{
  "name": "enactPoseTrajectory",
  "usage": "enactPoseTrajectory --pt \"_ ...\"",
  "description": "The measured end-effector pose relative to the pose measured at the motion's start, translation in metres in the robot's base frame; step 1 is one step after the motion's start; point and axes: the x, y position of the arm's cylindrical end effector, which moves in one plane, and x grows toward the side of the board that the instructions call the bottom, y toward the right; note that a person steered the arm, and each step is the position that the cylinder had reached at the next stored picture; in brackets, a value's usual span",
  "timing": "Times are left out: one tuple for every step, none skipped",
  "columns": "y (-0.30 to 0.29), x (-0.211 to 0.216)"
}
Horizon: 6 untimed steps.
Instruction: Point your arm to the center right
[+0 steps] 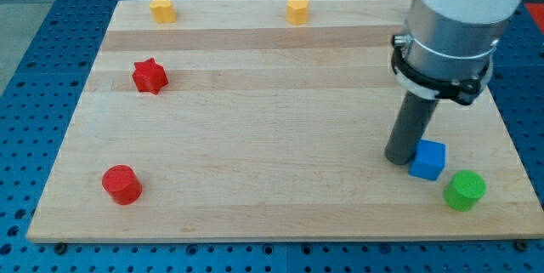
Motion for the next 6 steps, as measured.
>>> enactPoseTrajectory --pt "0.008 0.000" --pt "-0.005 -0.004" --pt "-0.022 0.001" --pt "-0.020 0.014" --pt "-0.015 0.017" --pt "-0.007 0.016"
